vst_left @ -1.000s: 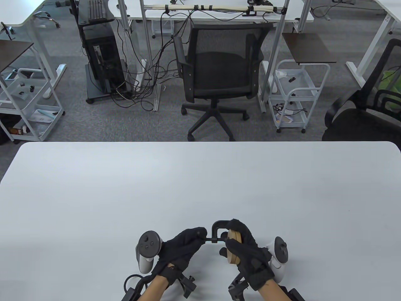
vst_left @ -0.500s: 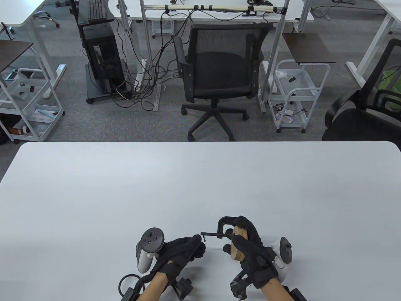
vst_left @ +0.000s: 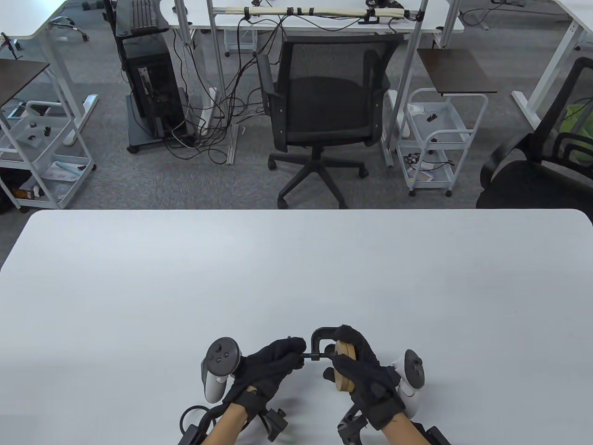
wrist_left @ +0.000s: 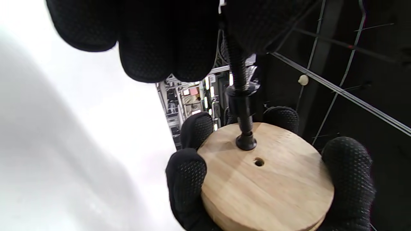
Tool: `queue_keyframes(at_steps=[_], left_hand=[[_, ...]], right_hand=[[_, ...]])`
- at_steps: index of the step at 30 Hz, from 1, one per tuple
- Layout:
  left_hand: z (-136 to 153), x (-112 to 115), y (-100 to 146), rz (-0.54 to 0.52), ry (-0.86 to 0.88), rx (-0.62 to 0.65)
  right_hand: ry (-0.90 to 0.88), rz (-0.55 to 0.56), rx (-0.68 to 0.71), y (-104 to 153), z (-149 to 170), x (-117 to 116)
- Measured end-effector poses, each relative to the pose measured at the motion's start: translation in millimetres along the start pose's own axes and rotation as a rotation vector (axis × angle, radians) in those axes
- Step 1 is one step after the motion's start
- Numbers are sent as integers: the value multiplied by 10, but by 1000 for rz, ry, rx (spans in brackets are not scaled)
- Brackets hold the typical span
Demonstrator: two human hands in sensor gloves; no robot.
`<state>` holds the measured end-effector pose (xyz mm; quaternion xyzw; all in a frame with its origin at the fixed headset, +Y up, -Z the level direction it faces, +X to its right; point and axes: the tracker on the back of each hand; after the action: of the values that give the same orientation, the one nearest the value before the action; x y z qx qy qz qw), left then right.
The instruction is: Screw the clamp shut
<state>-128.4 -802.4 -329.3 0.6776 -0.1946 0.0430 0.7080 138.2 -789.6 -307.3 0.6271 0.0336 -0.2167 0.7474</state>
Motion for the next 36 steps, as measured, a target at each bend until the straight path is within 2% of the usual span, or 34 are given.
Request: queue_keyframes(at_steps=[5, 9, 12, 14, 18, 23, 30, 36], left_hand=[[-62, 14, 5, 28, -53, 57], [-50, 41, -1, 28, -61, 41], [-30, 44, -12, 67, -70, -19], [-4, 28, -17, 84, -142, -67], [45, 14, -14, 43, -246, -148], [99, 34, -22, 90, -152, -171], [142, 54, -36, 148, 31, -152], [84, 28, -33, 84, 7, -89]], right_hand=[[45, 10, 4, -3, -38, 31], [18, 11, 7, -1, -39, 59], [-9, 25, 19, 5, -53, 77], [-20, 29, 27, 8, -74, 94], [-34, 50, 48, 20, -105, 127], [-41, 54, 49, 23, -113, 141], [10, -3, 16, -2, -47, 59], [7, -14, 6, -11, -19, 27]])
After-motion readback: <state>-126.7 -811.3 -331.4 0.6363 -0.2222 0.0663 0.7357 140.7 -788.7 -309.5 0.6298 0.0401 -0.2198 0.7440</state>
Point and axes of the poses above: the tracker on the back of each hand, its own z axis roughly to the little-finger side, its own y axis roughly from the fingertips to the wrist, x = y × z, and after that the axes turned 13 degrees about -x, right-handed
